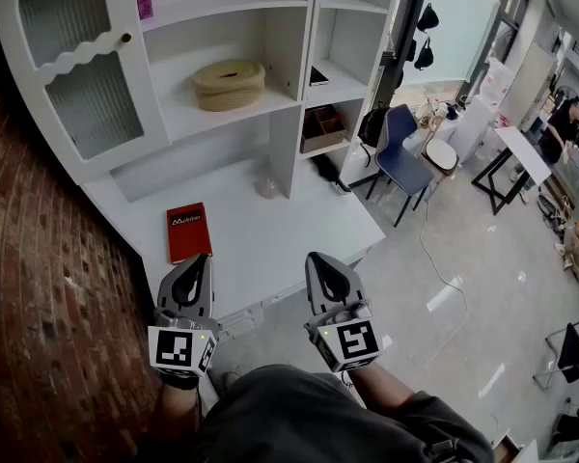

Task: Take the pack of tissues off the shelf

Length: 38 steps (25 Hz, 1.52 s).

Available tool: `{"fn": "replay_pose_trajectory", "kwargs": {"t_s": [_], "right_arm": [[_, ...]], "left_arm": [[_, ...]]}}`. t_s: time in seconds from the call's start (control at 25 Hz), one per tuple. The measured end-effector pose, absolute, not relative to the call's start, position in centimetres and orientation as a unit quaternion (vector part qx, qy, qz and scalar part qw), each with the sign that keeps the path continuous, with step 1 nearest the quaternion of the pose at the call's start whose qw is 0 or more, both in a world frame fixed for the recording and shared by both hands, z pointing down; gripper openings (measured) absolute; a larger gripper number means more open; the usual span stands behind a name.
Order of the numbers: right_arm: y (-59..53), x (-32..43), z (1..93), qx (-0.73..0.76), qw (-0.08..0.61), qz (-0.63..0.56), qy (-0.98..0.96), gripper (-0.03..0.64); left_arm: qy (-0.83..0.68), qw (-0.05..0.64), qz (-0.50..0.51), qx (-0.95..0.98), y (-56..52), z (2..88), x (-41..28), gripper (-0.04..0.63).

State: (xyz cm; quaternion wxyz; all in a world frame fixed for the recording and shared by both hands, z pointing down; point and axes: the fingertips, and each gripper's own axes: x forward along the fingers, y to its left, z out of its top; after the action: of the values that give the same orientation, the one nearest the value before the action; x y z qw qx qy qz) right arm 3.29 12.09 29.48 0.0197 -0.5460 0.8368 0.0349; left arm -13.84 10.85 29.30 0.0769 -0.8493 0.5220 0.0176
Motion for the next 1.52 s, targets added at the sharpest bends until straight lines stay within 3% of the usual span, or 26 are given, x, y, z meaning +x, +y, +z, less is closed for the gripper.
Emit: {"fn": "replay_pose_trajectory", "kwargs": {"t_s": [0.76, 0.84, 0.96, 1.04, 1.28, 1.52], "right_arm": [[12.5, 3.3, 30.1, -0.537, 0.019, 0.028, 0.843, 0.005], [12.5, 3.1, 30.5, -0.527, 0.011, 0.025, 0.849, 0.064], [12.6, 2.6, 30.5, -0.508, -0.003, 0.027, 0.861, 0.277], [12.7, 2.6, 30.3, -0.504, -0.006, 0.031, 0.863, 0.369], [12.9, 3.8, 29.5, -0.517, -0.001, 0.056, 0.854, 0.455], [13.0, 4.6, 29.6, -0.523, 0.001, 0.057, 0.85, 0.46]], "left_arm": [[0.514, 0.064, 0.026, -0.855, 11.3, 29.4, -14.3, 0.002], [0.505, 0.056, 0.025, -0.861, 11.3, 29.5, -14.2, 0.119], [0.501, 0.052, 0.023, -0.864, 11.4, 29.5, -14.3, 0.265], [0.5, 0.053, 0.022, -0.864, 11.5, 29.5, -14.4, 0.33], [0.5, 0.047, 0.019, -0.865, 11.5, 29.7, -14.5, 0.393], [0.502, 0.042, 0.013, -0.864, 11.3, 29.9, -14.4, 0.396]]}}
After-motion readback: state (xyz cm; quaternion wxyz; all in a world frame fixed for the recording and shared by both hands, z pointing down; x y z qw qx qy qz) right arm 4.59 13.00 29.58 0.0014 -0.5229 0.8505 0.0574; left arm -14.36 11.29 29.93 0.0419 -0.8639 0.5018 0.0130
